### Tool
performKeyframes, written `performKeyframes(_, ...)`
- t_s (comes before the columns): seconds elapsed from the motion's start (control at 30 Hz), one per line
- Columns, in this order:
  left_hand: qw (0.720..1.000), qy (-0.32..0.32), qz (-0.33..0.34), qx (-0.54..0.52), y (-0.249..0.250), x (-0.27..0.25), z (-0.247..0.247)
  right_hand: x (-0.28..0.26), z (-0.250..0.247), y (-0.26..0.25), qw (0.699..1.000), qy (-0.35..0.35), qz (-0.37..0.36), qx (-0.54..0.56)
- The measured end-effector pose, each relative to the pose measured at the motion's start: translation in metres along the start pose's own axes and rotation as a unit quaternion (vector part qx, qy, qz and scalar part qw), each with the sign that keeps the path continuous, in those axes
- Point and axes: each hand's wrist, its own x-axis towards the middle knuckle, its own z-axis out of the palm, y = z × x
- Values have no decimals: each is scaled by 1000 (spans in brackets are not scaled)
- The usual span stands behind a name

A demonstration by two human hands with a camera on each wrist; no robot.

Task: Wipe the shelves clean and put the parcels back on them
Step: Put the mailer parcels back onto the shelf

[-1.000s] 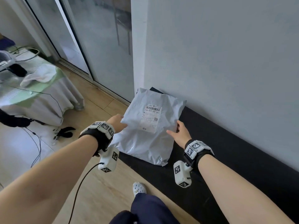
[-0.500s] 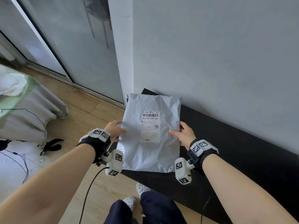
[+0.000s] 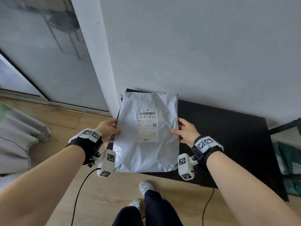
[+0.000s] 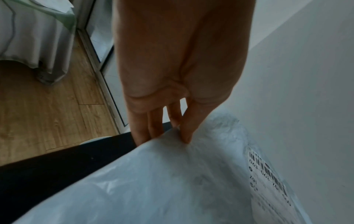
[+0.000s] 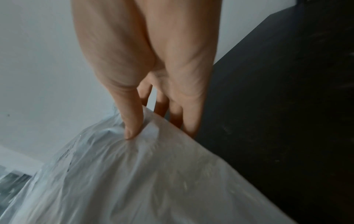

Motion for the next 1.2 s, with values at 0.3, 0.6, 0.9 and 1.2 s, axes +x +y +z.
performKeyframes(0.3,981,-152,53,106,27,-30,80,-96,-72,54,988,108,-4,109)
performKeyframes(0.6,944,-266,70,182,21,-87,234,-217,-172,148,953,236,-15,191)
performKeyframes(0.9,912,-321,116,230,-40,-183,423,-355,-308,253,926,328,-38,182)
performKeyframes(1.2,896,-342,138,247,-101,-265,592,-471,-425,345,886,396,-46,238)
